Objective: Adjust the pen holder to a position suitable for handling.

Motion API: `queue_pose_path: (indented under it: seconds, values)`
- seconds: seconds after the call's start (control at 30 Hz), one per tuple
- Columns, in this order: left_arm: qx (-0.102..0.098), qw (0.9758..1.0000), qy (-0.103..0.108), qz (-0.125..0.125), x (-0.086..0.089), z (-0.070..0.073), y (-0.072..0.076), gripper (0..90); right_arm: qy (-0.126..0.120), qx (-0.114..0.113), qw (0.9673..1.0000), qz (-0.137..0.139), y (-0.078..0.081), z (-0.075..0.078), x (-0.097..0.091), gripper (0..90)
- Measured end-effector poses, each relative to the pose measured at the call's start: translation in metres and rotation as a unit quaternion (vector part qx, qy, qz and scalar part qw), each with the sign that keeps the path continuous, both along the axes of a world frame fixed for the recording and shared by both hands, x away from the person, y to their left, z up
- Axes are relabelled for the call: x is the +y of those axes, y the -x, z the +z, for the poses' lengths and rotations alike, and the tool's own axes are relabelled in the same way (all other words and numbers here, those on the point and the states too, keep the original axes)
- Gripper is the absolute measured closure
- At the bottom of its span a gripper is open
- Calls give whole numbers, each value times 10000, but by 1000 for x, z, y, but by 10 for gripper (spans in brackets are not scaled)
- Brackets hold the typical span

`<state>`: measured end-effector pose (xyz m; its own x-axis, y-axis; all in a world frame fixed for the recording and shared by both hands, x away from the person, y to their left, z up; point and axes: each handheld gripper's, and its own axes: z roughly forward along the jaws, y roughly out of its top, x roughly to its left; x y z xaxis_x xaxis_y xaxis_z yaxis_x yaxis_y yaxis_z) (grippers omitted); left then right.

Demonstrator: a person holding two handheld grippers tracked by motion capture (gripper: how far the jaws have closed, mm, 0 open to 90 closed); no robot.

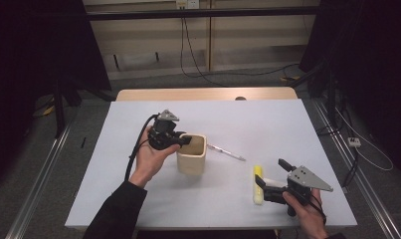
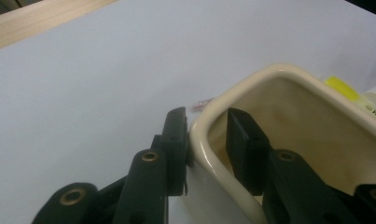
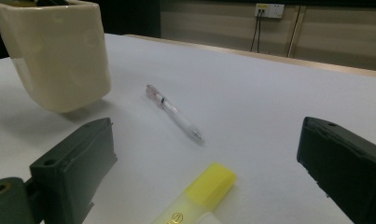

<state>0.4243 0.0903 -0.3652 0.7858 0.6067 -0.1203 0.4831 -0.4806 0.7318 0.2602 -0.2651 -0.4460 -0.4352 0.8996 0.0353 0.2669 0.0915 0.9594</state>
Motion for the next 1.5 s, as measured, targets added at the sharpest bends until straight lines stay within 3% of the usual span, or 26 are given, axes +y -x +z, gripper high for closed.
queue_pose_path:
  seconds: [0.37, 0.67, 0.83, 1.0, 1.27, 1.4, 1.5]
  values:
    - [199, 9998, -51, -38, -20, -11, 10, 695, -3, -7, 10000, 6, 1, 0, -1, 38]
    - [220, 9996, -29, 168, -24, -12, 22, 694, -7, 5, 10000, 7, 1, 0, -1, 38]
    - [280, 9992, -275, -15, -21, -9, 23, 694, 4, 12, 10000, -3, 1, 0, 0, 38]
    - [227, 9993, -272, -101, -21, -11, 22, 697, 15, 6, 10000, -7, 1, 0, 0, 38]
    - [243, 9994, -62, -236, -16, -16, 19, 697, 19, 9, 10000, -8, 1, 0, -1, 38]
    - [316, 9989, 190, -295, -13, -16, 17, 646, 35, -7, 10000, -8, 3, 0, -1, 38]
    - [378, 9976, 500, -279, -13, -17, 18, 592, 21, -24, 10000, -13, 4, 0, -2, 38]
